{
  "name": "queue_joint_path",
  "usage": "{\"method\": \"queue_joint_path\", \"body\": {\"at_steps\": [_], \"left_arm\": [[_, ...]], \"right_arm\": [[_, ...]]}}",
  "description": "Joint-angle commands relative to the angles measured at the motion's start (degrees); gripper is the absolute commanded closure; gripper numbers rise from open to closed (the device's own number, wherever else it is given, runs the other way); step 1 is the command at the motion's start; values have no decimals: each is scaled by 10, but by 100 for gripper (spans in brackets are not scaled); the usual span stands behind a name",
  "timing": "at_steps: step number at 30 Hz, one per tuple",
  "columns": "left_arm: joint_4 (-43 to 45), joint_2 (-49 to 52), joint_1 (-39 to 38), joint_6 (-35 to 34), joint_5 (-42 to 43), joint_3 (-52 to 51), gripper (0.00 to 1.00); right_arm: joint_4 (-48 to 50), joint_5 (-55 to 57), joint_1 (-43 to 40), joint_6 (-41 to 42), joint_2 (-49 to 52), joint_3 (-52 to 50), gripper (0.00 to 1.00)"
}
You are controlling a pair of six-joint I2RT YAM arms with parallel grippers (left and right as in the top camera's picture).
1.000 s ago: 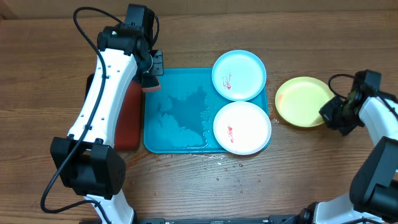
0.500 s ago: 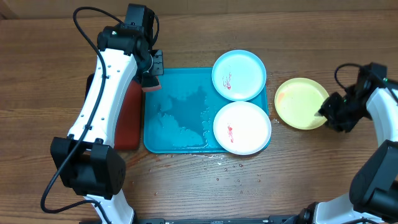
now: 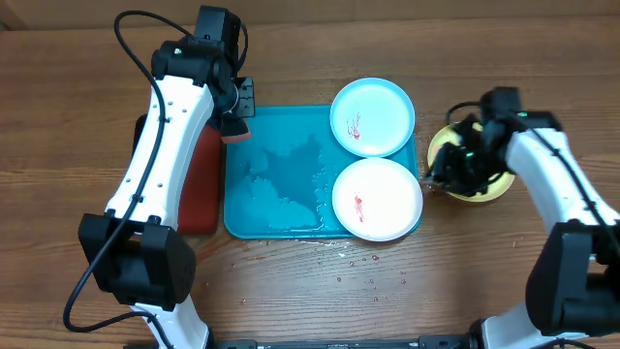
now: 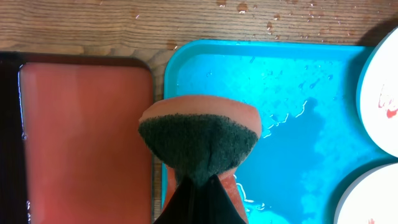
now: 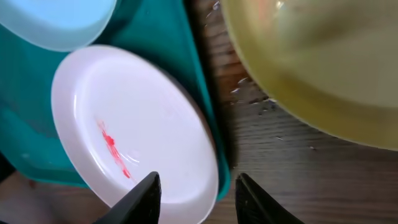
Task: Clean dirty plates on tray and stack at the side
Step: 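Drag the white plate left with the right gripper to tray center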
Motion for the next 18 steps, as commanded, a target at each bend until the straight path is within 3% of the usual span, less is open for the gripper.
{"method": "queue_joint_path", "body": {"at_steps": [1,5,14,18], "left_arm": [[2,0,5,12,4,11,96],[2,0,5,12,4,11,96],[2,0,5,12,4,11,96],[1,0,5,12,4,11,96]], "right_arm": [[45,79,45,13,-8,-38,59],[106,109,73,19,-8,-85,60],[142,99,79,19,-8,-117,81],[138,76,79,19,-8,-117,96]]}}
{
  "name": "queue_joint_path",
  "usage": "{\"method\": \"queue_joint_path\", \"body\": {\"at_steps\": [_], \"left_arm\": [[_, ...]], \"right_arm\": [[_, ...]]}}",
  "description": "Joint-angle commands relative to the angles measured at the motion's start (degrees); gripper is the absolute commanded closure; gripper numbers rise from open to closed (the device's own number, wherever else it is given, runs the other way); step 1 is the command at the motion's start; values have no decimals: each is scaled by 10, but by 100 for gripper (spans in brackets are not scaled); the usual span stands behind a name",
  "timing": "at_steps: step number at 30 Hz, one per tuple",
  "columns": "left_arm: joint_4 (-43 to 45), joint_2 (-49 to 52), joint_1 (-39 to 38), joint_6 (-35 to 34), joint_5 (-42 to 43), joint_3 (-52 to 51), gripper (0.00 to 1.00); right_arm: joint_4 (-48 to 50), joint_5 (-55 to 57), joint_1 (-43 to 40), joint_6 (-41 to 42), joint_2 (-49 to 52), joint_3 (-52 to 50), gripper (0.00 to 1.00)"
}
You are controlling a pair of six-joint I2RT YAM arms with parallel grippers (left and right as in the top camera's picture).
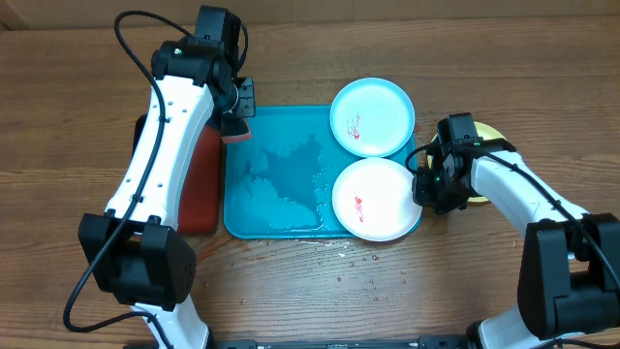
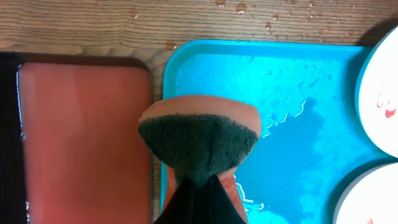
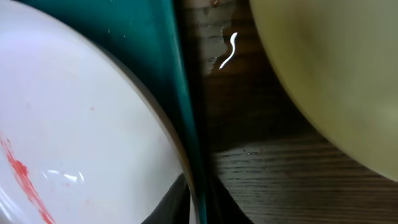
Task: Clean dirty plates on tray and stack at the side
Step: 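Drag the white plate left with the right gripper to tray center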
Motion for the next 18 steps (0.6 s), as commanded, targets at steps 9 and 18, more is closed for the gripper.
{"method": "queue_joint_path", "body": {"at_steps": [9,18], "left_arm": [[0,0,5,11,3,11,96],[-3,0,5,11,2,11,96]], "right_arm": [[-32,-113,43,51,-8,21,96],[147,20,242,340,-7,30,96]]}}
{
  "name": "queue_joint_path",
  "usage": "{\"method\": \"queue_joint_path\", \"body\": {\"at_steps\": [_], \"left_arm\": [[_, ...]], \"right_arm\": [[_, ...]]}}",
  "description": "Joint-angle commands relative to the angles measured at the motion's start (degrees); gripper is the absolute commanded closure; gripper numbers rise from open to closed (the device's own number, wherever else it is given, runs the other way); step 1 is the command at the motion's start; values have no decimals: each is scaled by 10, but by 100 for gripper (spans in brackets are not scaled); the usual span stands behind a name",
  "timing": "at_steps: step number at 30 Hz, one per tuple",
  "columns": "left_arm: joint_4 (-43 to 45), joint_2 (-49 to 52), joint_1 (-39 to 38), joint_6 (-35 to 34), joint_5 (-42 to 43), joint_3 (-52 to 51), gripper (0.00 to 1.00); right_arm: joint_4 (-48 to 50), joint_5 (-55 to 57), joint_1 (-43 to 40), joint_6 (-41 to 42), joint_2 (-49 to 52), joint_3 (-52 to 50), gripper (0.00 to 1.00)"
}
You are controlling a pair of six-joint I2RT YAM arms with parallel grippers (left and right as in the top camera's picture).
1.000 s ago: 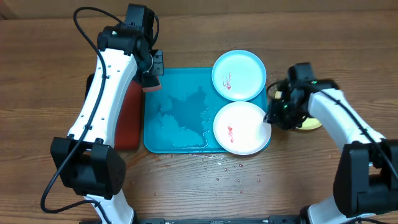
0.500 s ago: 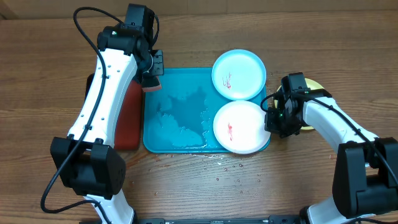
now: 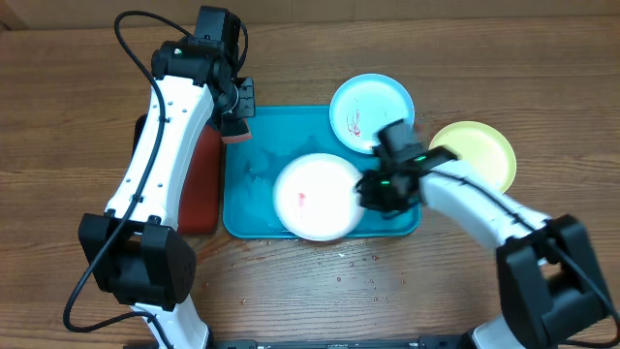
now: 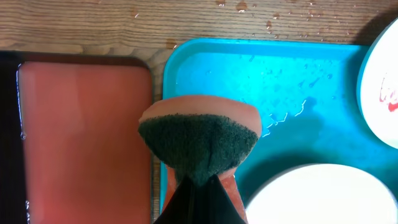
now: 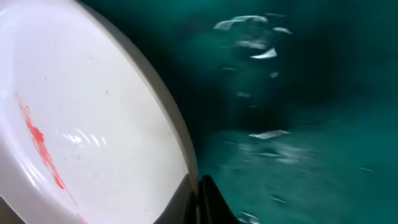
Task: Clean dirty plates on tray and stack at the side
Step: 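Drag the white plate left with the right gripper to tray center, then move the sponge with the left gripper onto the white plate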
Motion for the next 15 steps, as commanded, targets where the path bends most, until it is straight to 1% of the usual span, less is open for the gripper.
{"method": "queue_joint_path", "body": {"at_steps": [1,4,6,11,15], "left_arm": [[-1,0,5,12,2,11,96],[-1,0,5,11,2,11,96],[-1,0,5,5,3,11,96],[0,0,5,-4,3,11,96],[-1,0,5,-5,3,11,96]], "right_arm": [[64,87,59,167,-5,14,96],[115,129,93,192,6,14,96],[131,132,101,195,23,14,96],[134,118,99,192,68,32,96],[149,128,99,173,73,47,96]]}}
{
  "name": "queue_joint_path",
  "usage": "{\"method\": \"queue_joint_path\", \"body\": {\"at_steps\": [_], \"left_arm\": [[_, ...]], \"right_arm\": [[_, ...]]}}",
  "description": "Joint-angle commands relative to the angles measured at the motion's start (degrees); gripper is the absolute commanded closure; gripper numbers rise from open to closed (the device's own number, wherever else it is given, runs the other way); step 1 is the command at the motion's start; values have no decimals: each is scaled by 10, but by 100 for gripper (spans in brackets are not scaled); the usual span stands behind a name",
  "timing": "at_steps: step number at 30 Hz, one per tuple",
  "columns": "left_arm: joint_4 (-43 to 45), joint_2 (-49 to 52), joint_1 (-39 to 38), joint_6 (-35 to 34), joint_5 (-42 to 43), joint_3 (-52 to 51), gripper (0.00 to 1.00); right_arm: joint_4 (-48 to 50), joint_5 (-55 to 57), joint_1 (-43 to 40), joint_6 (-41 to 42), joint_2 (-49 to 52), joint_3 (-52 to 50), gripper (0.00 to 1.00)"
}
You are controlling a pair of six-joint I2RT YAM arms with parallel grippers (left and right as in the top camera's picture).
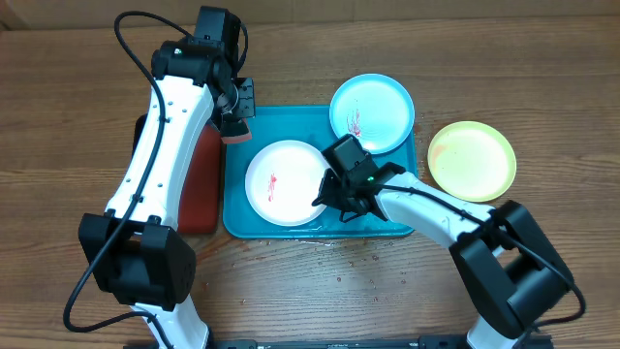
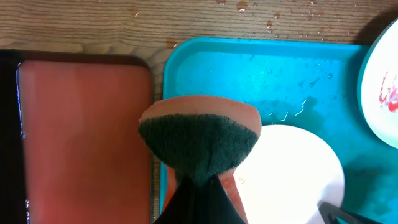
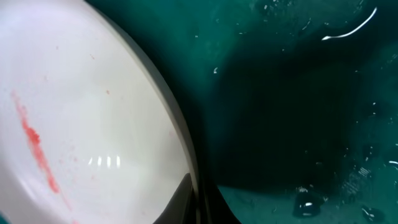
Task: Clean dirty plates on tray and stack at the side
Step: 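Move the sponge with the left gripper onto the white plate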
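A white plate [image 1: 281, 182] with a red smear lies in the left half of the teal tray [image 1: 291, 121]; my right gripper [image 1: 323, 197] is shut on its right rim. The right wrist view shows that plate [image 3: 81, 124] with the rim pinched between the fingers. A light blue plate [image 1: 373, 111] with red marks sits at the tray's back right corner. My left gripper [image 1: 235, 124] hovers over the tray's back left corner, shut on an orange sponge with a green scrub face [image 2: 199, 140], just behind the white plate [image 2: 292, 168].
A yellow plate [image 1: 472, 160] rests on the wood table to the right of the tray. A red-brown tray [image 2: 81, 137] lies left of the teal one. Water pools on the teal tray's floor and drops dot the table near its front edge.
My right gripper has moved the white plate further left across the tray, from its middle into the left half. The left gripper and sponge have not moved.
The white plate lay at the tray's front right with my right gripper open beside the yellow plate. Then the gripper was shut on the plate's right rim. After that the plate stood mid-tray, and now it sits in the left half near the sponge.
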Motion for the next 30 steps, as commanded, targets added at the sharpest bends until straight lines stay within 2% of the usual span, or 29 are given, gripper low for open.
{"method": "queue_joint_path", "body": {"at_steps": [1,6,9,12,18,23,30], "left_arm": [[1,0,5,-5,3,11,96],[0,0,5,-5,3,10,96],[1,0,5,-9,5,8,96],[1,0,5,-9,5,1,96],[12,0,5,-9,6,-31,95],[31,0,5,-13,8,-63,96],[59,0,5,-13,8,-106,96]], "right_arm": [[26,15,-2,-14,-1,34,96],[35,19,-2,-17,10,36,95],[34,19,-2,-22,13,36,76],[37,19,-3,-38,13,40,70],[59,21,-24,-78,13,44,71],[80,-4,-34,-82,31,44,72],[107,-72,-34,-81,60,44,82]]}}
